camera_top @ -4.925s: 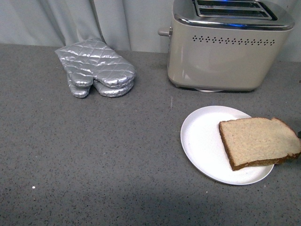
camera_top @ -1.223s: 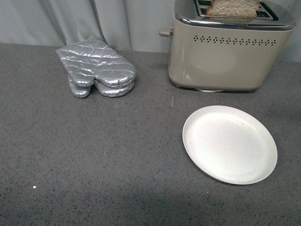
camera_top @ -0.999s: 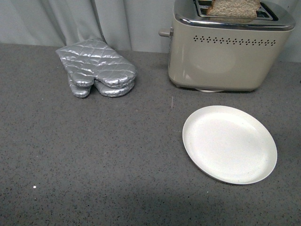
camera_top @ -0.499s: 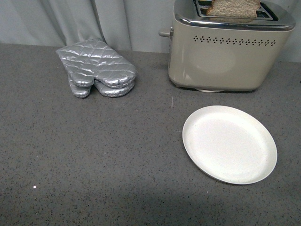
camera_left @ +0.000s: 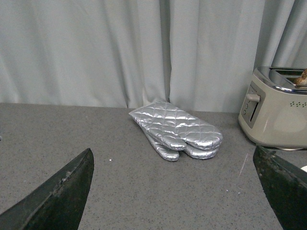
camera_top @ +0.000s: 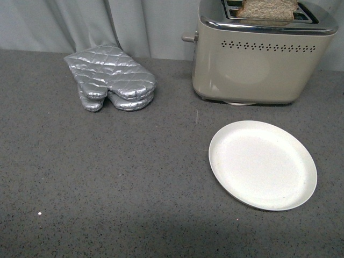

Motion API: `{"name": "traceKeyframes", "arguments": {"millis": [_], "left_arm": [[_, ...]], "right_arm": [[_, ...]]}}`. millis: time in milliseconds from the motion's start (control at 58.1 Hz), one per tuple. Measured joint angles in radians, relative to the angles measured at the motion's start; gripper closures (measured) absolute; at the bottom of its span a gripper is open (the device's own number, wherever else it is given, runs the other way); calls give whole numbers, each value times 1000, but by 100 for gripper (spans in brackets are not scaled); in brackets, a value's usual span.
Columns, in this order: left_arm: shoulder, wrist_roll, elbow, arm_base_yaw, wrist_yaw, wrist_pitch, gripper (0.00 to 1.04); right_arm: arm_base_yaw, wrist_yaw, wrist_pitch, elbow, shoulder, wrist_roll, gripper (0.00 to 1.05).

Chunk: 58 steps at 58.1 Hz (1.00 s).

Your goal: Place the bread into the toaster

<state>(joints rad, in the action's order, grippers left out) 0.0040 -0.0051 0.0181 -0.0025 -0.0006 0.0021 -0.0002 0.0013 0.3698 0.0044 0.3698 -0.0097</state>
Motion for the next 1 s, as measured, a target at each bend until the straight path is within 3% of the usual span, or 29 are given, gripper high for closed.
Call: {"name": "traceKeyframes", "arguments": {"millis": [637,758,930,999], "left_arm": [[0,0,0,0,0,0,7],[0,0,0,0,0,0,7],[0,0,0,0,0,-1,7],[0,0,0,0,0,-1,7]], "right_arm": [[0,0,-191,0,-194,0,104],[0,-1,-360,1,-332,0,104],[0,-2,-367,1,-365,0,104],[0,-2,-368,1,-364,0,95]]}}
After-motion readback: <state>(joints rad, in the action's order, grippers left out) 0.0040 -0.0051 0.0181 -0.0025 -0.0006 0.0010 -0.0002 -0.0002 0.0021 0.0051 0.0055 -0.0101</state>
